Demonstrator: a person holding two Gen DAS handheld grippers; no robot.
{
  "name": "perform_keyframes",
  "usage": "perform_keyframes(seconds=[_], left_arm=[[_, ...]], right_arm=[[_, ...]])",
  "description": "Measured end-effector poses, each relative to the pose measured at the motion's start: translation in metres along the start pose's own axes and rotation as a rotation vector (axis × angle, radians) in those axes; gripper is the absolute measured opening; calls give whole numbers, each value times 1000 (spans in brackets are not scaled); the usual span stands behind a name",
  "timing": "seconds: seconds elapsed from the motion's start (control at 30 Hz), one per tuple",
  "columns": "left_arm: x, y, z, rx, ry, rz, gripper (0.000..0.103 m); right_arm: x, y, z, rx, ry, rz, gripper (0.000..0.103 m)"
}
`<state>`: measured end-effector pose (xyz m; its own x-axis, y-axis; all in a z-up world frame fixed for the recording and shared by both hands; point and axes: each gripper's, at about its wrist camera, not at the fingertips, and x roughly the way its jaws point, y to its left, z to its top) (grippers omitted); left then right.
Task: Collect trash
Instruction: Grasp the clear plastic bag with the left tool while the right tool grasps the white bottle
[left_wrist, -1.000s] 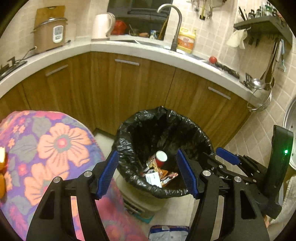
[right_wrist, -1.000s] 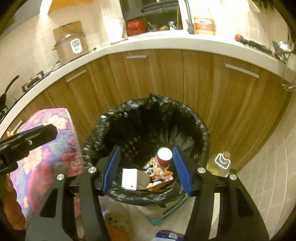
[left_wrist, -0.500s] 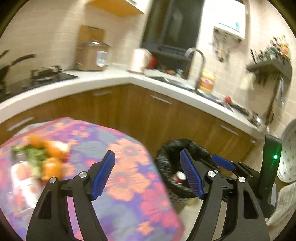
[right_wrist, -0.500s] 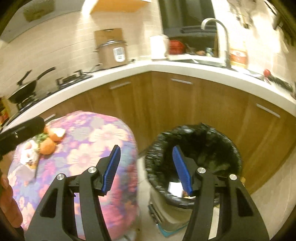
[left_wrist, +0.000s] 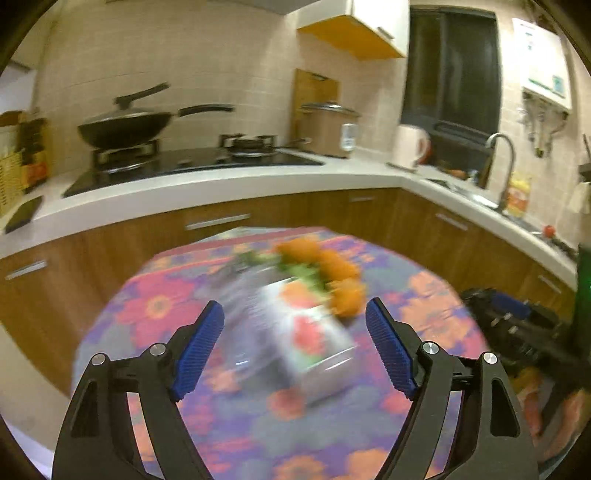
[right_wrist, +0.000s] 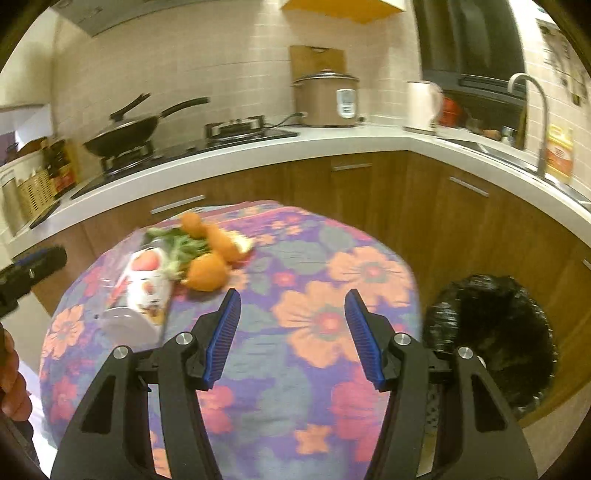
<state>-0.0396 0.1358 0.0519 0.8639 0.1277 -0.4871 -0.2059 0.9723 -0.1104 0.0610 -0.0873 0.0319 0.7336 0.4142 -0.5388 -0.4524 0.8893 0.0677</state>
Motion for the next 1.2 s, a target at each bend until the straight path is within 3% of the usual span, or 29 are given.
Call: perform_keyframes(seconds=[0.2,0.53,0.83,1.2], left_arm=[[5,37,-25,52,65,8,82],[54,35,-45,190,190,7,82],[86,37,-44,167,238,37,73],[96,58,-40,61,256,28,36]], right_arm=[[16,37,3,16,13,64,55],[48,76,-7,48,62,142,55],[54,92,-9,3,76,192,55],[67,116,-12,-25,129,273,55]])
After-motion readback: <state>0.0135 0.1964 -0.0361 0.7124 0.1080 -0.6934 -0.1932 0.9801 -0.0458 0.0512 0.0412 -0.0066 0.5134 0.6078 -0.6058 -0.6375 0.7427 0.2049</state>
